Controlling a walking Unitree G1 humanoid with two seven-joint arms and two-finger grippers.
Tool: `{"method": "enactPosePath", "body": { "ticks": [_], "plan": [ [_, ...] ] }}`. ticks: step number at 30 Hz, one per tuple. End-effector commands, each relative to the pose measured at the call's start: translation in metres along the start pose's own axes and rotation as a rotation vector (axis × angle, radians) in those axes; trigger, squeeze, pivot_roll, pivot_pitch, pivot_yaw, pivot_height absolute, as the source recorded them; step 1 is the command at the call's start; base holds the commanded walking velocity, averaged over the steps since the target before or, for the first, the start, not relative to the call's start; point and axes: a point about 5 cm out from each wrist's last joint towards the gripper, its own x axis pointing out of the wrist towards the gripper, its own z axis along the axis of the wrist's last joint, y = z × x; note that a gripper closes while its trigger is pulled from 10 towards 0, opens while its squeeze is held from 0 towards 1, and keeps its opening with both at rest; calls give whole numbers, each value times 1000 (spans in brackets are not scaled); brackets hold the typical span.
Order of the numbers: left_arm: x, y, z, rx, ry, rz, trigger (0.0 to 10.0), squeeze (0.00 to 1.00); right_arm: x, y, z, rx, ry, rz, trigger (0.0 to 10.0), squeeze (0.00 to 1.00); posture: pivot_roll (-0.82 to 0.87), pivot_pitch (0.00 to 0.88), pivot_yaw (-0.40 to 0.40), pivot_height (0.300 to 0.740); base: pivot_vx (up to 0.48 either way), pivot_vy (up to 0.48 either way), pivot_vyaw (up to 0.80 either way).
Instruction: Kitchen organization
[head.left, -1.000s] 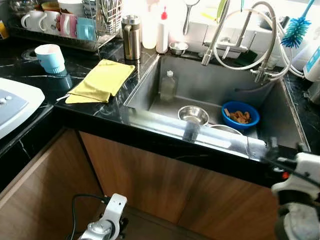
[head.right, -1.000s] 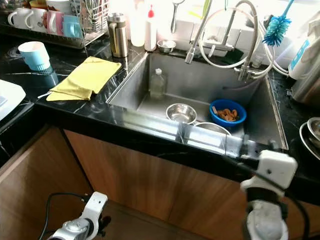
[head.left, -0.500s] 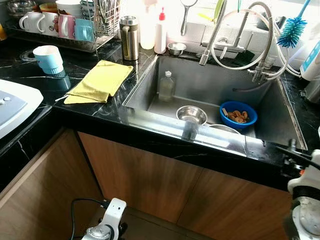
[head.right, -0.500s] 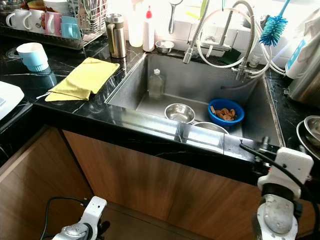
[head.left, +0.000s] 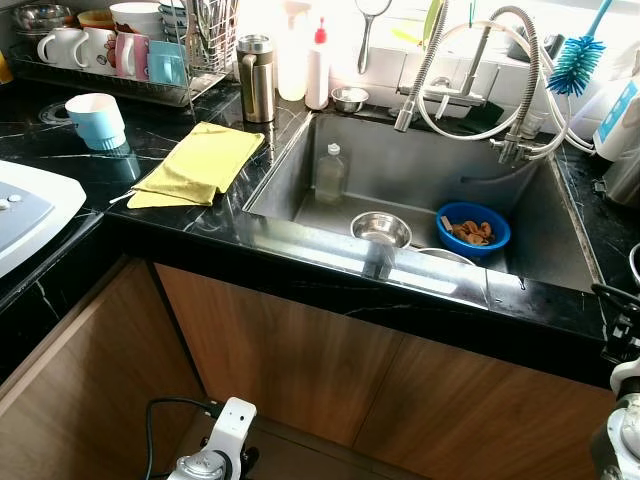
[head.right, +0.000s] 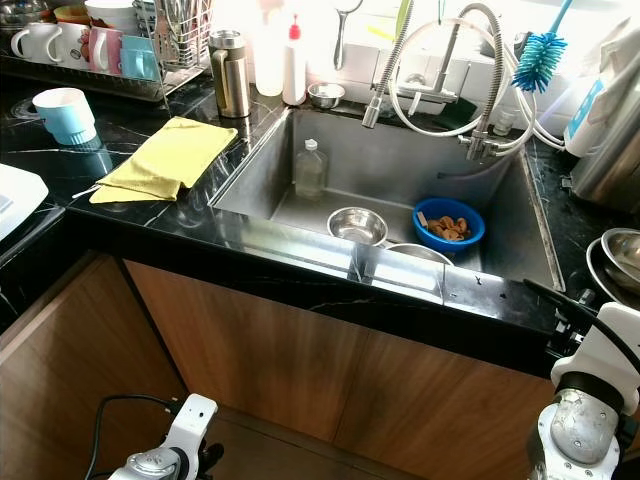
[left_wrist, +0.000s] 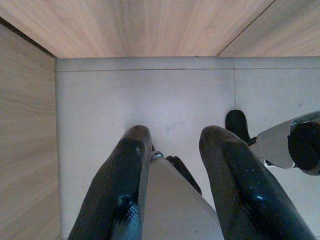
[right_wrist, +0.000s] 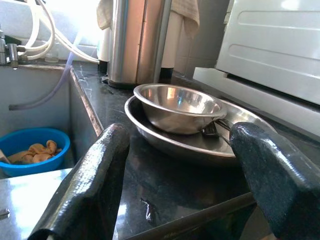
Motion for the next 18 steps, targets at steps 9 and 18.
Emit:
{"method": "enactPosePath", "body": {
  "ticks": [9,18],
  "plan": [
    [-1,3,-2,3,14,6,10000,0,-1,-2,7,18,-5,-42,10000,0,131,59,-70,732,0,0,0],
    [0,1,1,0,6,3,10000,0,-5,30,14,82,-33,138,10000,0,141,59,-76,732,0,0,-88]
  ]
}}
